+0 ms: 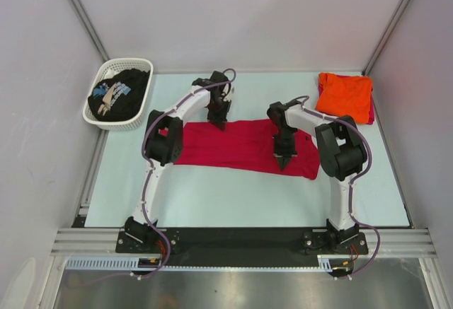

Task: Fold and stack the t-shirts
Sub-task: Rotate the tshirt 90 degrees

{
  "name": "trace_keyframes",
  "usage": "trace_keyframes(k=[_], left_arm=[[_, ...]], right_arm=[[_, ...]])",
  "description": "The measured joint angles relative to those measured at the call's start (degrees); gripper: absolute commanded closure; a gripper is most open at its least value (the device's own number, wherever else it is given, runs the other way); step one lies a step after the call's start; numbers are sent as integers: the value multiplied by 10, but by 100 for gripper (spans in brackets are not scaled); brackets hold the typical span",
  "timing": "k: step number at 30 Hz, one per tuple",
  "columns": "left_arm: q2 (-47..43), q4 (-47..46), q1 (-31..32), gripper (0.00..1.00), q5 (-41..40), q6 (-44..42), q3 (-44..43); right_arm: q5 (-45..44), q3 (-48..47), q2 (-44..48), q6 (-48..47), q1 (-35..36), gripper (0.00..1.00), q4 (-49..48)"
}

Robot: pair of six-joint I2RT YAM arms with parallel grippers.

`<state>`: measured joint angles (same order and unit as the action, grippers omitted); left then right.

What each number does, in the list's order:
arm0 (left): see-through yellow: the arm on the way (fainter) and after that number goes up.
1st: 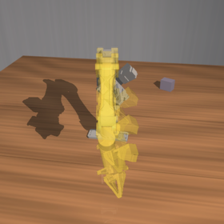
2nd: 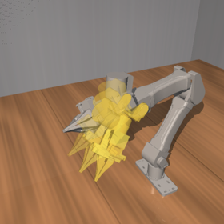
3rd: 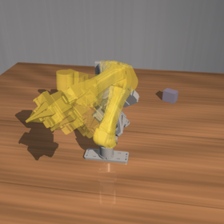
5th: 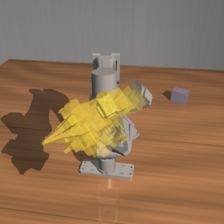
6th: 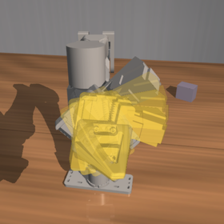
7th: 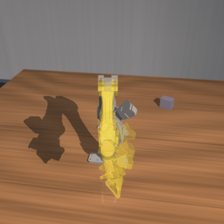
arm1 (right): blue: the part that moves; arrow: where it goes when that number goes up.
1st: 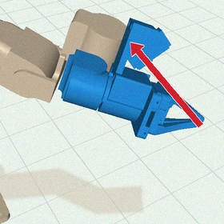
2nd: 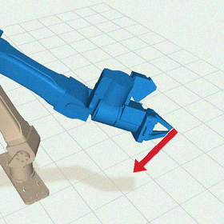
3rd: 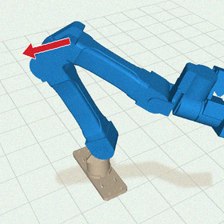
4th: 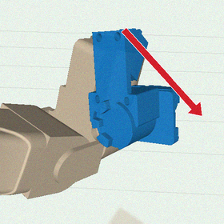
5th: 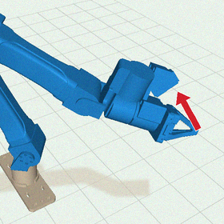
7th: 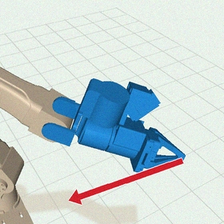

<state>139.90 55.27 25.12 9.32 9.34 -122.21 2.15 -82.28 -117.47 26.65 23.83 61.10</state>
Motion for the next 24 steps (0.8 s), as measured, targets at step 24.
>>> trace_keyframes(k=[24], left_arm=[[-83, -24, -83, 100, 33, 43, 156]], right_arm=[[-111, -246, -136, -96, -46, 100, 27]])
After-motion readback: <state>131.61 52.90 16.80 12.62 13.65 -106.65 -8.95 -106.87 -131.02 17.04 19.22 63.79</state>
